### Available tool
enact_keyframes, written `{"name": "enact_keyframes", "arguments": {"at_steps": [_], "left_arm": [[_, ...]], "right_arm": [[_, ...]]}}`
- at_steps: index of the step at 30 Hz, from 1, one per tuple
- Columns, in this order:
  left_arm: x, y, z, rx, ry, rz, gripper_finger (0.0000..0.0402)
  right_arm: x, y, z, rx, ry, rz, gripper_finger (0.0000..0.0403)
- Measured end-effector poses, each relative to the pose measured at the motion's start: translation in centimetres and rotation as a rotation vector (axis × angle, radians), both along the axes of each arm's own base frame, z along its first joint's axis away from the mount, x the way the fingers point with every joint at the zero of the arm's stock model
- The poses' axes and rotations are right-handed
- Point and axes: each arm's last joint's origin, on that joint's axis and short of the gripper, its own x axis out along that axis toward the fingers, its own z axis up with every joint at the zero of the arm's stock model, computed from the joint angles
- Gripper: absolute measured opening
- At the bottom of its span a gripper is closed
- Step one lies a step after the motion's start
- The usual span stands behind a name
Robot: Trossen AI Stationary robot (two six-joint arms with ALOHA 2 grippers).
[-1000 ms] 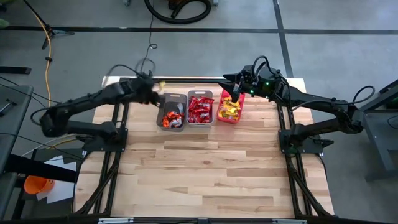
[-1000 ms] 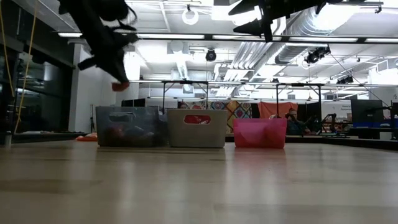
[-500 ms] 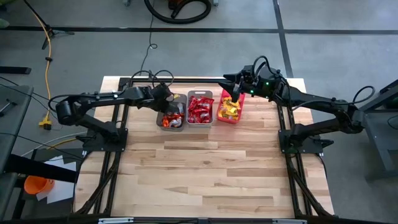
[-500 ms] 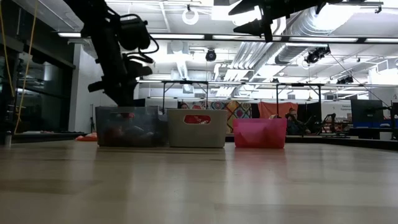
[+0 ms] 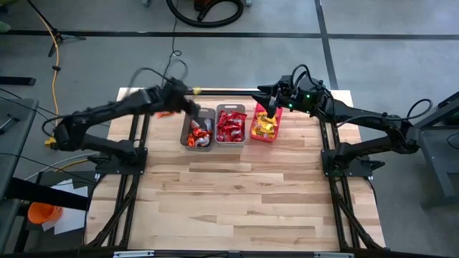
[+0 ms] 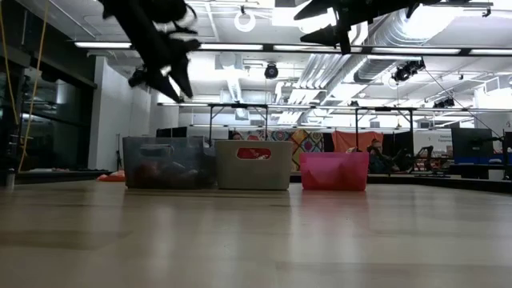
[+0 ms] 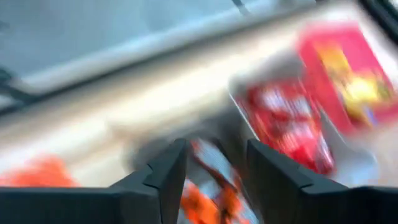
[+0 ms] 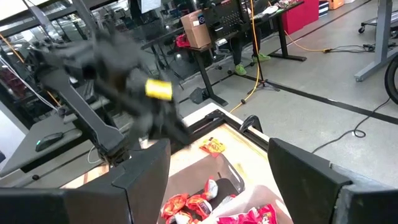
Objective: Sort candy
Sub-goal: Put the orange candy into the black bin
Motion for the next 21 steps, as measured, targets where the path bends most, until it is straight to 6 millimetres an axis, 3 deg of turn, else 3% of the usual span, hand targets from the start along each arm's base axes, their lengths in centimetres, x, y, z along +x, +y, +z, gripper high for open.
{"name": "enact_keyframes", "arguments": {"at_steps": [3,7,12,16,21], "left_arm": [[-2.4,1.1,2.6,0.123,0.018,0.164,0.016],[-6.0,3.2,2.7,0.149,0.129,0.408,0.0161],[-8.1,7.1,-1.7,-0.073,0.161,0.462,0.0161],[-7.9,9.7,-5.7,-0.263,0.21,0.458,0.0161],[-7.3,11.3,-9.9,-0.401,0.312,0.449,0.0161]], "right_arm": [[0.0,0.0,0.0,-0.001,0.001,0.0,0.0266],[0.0,0.0,0.0,-0.002,0.002,0.0,0.0266],[-0.1,-0.3,0.0,-0.002,0.002,-0.013,0.0266],[-0.3,-0.8,0.0,0.011,-0.002,-0.033,0.0266],[-0.4,-0.9,0.0,0.03,-0.009,-0.043,0.0266]]}}
